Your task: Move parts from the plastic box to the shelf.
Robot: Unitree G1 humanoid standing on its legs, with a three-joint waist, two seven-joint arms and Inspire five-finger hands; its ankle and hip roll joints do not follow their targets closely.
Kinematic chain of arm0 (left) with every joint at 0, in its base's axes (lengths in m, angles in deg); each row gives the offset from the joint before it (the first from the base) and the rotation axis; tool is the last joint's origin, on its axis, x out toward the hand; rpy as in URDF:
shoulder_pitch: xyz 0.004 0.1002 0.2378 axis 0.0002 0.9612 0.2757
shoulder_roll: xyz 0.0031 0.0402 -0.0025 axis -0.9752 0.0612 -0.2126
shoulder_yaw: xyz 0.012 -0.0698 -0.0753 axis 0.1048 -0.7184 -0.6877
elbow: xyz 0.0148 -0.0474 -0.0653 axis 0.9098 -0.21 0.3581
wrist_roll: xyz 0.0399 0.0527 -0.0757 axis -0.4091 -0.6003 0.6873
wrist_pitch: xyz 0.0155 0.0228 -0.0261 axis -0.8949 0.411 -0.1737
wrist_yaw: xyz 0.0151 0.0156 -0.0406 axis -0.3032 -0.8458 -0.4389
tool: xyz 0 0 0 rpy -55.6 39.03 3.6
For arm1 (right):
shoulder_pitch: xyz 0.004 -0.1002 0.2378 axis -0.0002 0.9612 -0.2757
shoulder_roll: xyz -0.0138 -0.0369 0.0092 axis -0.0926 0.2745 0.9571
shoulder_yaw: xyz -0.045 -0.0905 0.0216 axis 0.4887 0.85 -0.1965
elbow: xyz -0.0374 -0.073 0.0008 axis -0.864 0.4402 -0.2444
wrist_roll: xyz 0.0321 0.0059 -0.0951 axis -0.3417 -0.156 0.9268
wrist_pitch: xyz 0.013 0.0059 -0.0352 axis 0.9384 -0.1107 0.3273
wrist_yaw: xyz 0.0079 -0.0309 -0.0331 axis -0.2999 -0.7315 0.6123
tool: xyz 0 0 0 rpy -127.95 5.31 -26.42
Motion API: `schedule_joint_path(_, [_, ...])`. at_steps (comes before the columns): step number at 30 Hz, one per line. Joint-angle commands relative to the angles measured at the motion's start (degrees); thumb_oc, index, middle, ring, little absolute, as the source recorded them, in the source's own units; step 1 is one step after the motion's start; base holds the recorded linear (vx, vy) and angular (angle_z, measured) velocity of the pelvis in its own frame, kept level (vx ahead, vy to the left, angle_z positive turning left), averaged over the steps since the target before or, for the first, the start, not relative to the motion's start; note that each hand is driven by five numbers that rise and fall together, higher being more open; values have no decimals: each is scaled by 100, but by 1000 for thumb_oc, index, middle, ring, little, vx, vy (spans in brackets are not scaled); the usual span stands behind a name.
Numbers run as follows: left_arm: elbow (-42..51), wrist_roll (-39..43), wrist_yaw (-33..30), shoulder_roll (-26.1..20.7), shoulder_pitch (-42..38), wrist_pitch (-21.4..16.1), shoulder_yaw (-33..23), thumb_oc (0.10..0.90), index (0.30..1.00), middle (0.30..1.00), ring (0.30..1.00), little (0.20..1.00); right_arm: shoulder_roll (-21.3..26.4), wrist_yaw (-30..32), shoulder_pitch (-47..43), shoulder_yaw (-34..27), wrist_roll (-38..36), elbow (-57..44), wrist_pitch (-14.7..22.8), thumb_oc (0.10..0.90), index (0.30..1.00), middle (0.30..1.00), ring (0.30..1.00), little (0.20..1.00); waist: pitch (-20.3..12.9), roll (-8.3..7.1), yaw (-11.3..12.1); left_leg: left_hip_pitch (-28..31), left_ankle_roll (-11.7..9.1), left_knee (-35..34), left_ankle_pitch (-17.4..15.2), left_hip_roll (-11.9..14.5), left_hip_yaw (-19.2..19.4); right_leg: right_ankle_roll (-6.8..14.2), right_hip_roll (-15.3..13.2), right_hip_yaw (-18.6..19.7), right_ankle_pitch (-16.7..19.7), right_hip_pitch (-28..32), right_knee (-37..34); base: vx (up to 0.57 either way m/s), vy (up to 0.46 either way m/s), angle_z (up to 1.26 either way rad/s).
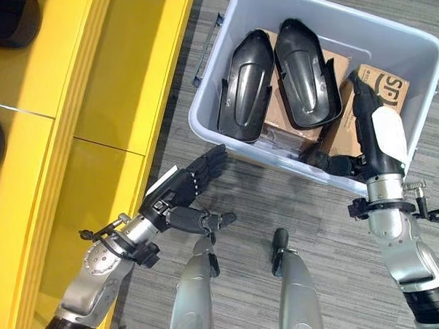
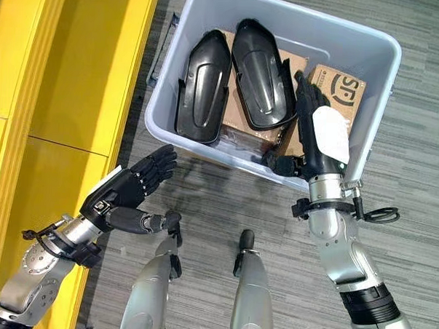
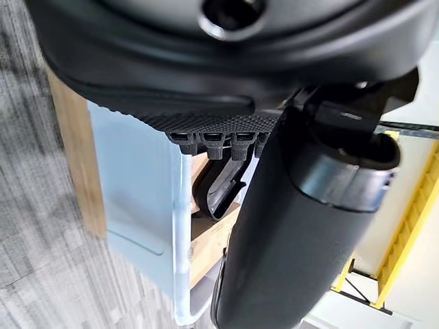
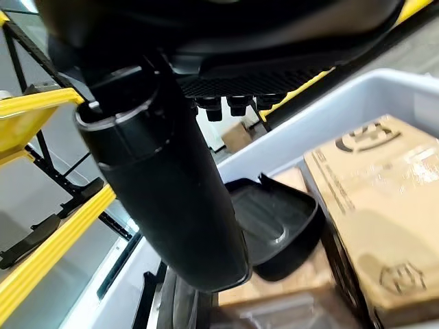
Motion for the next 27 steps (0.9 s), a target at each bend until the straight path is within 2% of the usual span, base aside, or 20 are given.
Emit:
schedule_joint_path(1, [746, 218, 209, -108, -352, -273, 44, 900, 1000, 1000, 1000, 1000, 386, 402, -886, -321, 599, -586, 309, 900, 1000, 1000, 1000, 1000, -84, 14, 0, 66, -246, 80, -649, 184, -579, 23, -201, -378, -195, 350, -187, -38, -66, 1])
schedule_joint_path(10, [721, 212, 650, -212, -370, -203, 26, 900, 1000, 1000, 1000, 1000, 636, 527, -1351, -332, 966, -241, -28, 900, 1000, 1000, 1000, 1000, -84, 82, 157, -327, -205, 243, -670, 110, -698, 2, -265, -449, -294, -119, 232, -29, -72, 5])
schedule_joint_path(15, [725, 202, 649, -270, -383, -219, 34, 900, 1000, 1000, 1000, 1000, 726, 461, -1382, -286, 1305, -126, -19, 900, 1000, 1000, 1000, 1000, -84, 124, 162, -499, -182, 345, -708, 71, -720, -1, -288, -440, -294, -306, 322, -21, -20, 2])
schedule_joint_path(17, [681, 230, 637, -295, -434, -262, 52, 900, 1000, 1000, 1000, 1000, 774, 430, -1485, -157, 1335, 5, -125, 900, 1000, 1000, 1000, 1000, -84, 146, 172, -603, -169, 454, -748, 44, -725, -18, -295, -436, -313, -421, 421, -16, -17, 1])
schedule_joint_path(21, [655, 220, 663, -334, -490, -287, 62, 900, 1000, 1000, 1000, 1000, 850, 504, -1511, -18, 1448, 172, -191, 900, 1000, 1000, 1000, 1000, -84, 178, 193, -948, -115, 828, -890, -37, -799, -65, -311, -428, -390, -740, 735, -34, -55, 6])
schedule_joint_path(22, [660, 236, 660, -359, -502, -298, 58, 900, 1000, 1000, 1000, 1000, 859, 532, -1539, 34, 1477, 245, -209, 900, 1000, 1000, 1000, 1000, -84, 194, 201, -1140, -91, 1022, -960, -74, -837, -85, -311, -411, -421, -911, 880, 14, -67, 10])
schedule_joint_path(23, [655, 238, 658, -359, -495, -295, 74, 900, 1000, 1000, 1000, 1000, 861, 533, -1534, 52, 1471, 264, -220, 900, 1000, 1000, 1000, 1000, -84, 175, 183, -1086, -130, 1080, -1089, -115, -887, -48, -320, -342, -541, -853, 927, -45, -42, 2])
schedule_joint_path(24, [652, 242, 655, -372, -512, -305, 65, 900, 1000, 1000, 1000, 1000, 872, 551, -1577, 82, 1462, 301, -245, 900, 1000, 1000, 1000, 1000, -84, 197, 204, -1273, -81, 1165, -1014, -101, -861, -96, -322, -398, -455, -1030, 989, -28, -22, 3])
schedule_joint_path(26, [619, 221, 656, -372, -525, -335, 84, 900, 1000, 1000, 1000, 1000, 868, 579, -1634, 157, 1444, 377, -285, 900, 1000, 1000, 1000, 1000, -84, 209, 210, -1463, -62, 1348, -1076, -130, -893, -118, -328, -382, -489, -1204, 1135, -38, -33, 2])
schedule_joint_path(27, [609, 219, 641, -374, -506, -334, 108, 900, 1000, 1000, 1000, 1000, 869, 556, -1613, 197, 1453, 404, -301, 900, 1000, 1000, 1000, 1000, -84, 197, 186, -1459, -98, 1446, -1226, -179, -946, -79, -339, -303, -615, -1191, 1207, 24, -41, 0])
